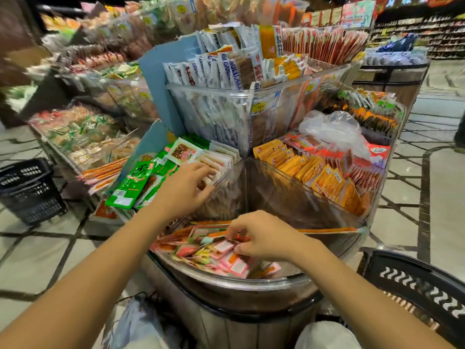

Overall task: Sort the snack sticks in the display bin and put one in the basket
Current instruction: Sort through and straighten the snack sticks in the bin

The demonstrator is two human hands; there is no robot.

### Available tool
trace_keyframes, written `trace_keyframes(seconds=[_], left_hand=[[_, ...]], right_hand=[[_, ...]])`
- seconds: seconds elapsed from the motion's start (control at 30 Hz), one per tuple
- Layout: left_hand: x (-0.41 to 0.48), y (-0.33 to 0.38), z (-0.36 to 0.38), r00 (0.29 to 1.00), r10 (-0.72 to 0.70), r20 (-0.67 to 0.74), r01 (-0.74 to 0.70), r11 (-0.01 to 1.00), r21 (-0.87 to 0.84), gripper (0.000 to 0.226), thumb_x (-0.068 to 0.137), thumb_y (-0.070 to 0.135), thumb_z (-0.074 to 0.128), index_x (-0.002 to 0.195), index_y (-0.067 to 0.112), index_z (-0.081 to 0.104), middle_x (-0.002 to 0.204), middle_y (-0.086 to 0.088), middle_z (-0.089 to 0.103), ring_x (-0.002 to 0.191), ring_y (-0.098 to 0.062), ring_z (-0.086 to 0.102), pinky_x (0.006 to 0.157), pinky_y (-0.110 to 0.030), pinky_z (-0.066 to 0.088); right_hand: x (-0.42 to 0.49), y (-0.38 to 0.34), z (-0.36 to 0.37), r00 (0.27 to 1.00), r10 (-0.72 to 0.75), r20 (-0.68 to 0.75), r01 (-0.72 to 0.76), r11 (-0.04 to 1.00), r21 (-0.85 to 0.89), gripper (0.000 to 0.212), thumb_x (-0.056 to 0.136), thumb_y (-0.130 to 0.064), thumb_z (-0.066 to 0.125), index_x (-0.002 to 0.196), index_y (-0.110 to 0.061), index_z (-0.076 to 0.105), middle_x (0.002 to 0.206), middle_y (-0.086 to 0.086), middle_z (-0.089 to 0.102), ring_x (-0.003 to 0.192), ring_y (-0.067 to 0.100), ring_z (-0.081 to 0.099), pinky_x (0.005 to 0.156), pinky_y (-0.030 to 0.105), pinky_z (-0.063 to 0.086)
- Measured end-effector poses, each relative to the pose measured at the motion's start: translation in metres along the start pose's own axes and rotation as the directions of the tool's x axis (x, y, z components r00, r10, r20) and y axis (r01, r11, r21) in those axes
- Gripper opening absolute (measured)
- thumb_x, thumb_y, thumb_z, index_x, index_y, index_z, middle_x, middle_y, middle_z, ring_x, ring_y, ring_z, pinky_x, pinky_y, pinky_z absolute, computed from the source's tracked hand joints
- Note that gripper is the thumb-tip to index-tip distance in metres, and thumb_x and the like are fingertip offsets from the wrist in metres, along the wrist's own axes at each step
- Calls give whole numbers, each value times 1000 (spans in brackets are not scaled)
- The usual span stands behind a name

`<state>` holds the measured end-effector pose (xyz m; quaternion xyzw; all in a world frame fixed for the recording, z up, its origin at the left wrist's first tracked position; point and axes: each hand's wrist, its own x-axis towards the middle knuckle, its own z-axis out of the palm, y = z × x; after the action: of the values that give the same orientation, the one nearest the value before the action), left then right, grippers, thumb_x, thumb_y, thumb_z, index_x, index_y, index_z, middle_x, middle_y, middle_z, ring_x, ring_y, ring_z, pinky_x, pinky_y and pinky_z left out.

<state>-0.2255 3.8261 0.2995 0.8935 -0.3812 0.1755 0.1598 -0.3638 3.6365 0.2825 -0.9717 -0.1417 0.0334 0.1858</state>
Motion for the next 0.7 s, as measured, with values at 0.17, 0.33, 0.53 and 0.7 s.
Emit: trace_keyframes(seconds=[0.17,0.33,0.53,0.7], left_hand=[[-8,-7,11,998,-31,-46,27,996,-81,40,94,46,52,125,27,68,131,9,62,120,-17,54,100,-36,46],[-8,-9,17,997,-51,-56,43,989,-142,34,94,42,58,123,29,70,133,10,61,121,-17,51,100,-30,38],[-8,-10,22,995,-65,-76,52,985,-164,32,97,34,64,128,27,68,136,10,59,125,-14,47,103,-24,32],[-8,-10,22,993,-80,-90,62,982,-180,32,96,34,65,127,28,69,135,11,60,124,-14,47,103,-23,32]], right_hand=[[9,2,15,998,-21,-61,24,999,46,26,88,-27,70,114,-31,72,115,-13,67,106,9,61,93,39,53],[8,5,23,990,-28,-141,46,991,126,17,86,-35,74,103,-32,77,99,-16,67,93,5,62,86,37,55],[5,2,24,979,-61,-193,96,979,179,16,83,-47,75,89,-33,74,87,-17,64,87,3,60,80,35,53],[-2,-3,19,944,-68,-324,185,919,347,5,87,-27,76,88,-22,77,88,-13,70,91,5,64,83,27,51]])
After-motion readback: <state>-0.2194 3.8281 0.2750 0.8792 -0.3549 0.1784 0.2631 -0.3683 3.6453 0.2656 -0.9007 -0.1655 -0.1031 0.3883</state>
